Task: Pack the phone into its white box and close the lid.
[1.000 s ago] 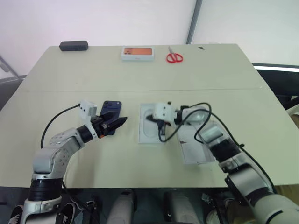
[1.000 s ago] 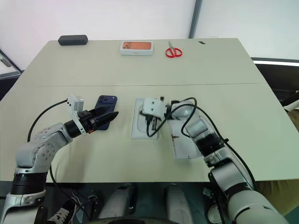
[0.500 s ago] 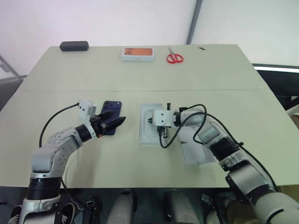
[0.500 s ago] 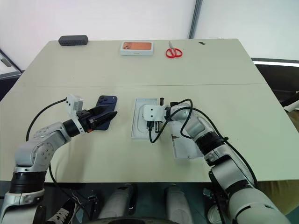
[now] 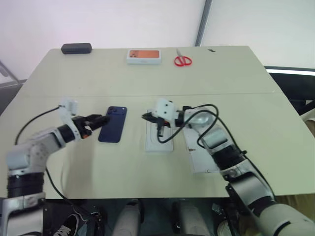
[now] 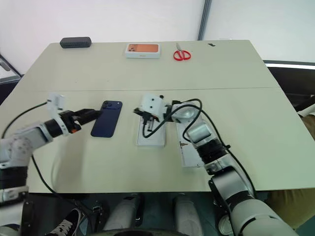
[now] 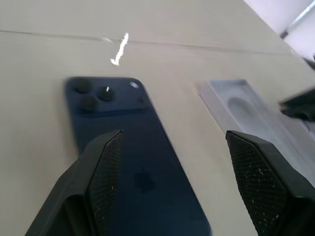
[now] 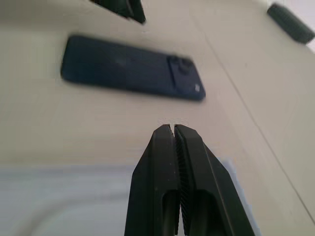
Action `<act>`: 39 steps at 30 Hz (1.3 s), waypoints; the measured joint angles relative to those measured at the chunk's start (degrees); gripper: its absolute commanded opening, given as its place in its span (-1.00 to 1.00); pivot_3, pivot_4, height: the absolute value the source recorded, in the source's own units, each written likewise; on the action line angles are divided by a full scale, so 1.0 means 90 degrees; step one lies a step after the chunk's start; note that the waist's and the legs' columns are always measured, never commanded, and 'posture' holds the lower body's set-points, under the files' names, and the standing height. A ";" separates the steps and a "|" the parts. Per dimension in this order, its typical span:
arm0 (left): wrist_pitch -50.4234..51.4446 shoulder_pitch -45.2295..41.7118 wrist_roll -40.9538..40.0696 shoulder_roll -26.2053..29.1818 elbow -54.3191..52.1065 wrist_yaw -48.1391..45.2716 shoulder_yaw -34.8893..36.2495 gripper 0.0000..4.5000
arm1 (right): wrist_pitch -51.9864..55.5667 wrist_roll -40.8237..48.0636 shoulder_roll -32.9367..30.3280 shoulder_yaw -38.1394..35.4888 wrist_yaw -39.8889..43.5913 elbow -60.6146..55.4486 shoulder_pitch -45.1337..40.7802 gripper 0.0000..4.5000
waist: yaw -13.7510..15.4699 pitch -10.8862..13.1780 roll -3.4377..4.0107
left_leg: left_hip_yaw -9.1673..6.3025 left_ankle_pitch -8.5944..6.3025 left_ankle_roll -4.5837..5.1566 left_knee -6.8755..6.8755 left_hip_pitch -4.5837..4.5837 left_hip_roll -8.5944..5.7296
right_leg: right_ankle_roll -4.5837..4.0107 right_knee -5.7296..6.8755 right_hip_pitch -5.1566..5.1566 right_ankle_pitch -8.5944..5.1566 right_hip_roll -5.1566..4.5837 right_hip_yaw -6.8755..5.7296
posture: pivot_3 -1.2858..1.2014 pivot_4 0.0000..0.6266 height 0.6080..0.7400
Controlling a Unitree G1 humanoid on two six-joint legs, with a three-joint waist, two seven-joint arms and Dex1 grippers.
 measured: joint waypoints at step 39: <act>0.0854 -0.1232 0.1287 -0.0151 0.2285 -0.1693 -0.1018 0.57 | 0.1097 -0.1639 0.1254 0.1456 -0.0731 0.1593 -0.0796 -0.94 | -0.0034 -0.0030 0.0014 | -0.0005 0.0010 -0.0017 0.0002 0.0006 -0.0021 | 0.0005 0.0031 0.0000 -0.0004 -0.0017 0.0001 | 0.03 -0.52 1.00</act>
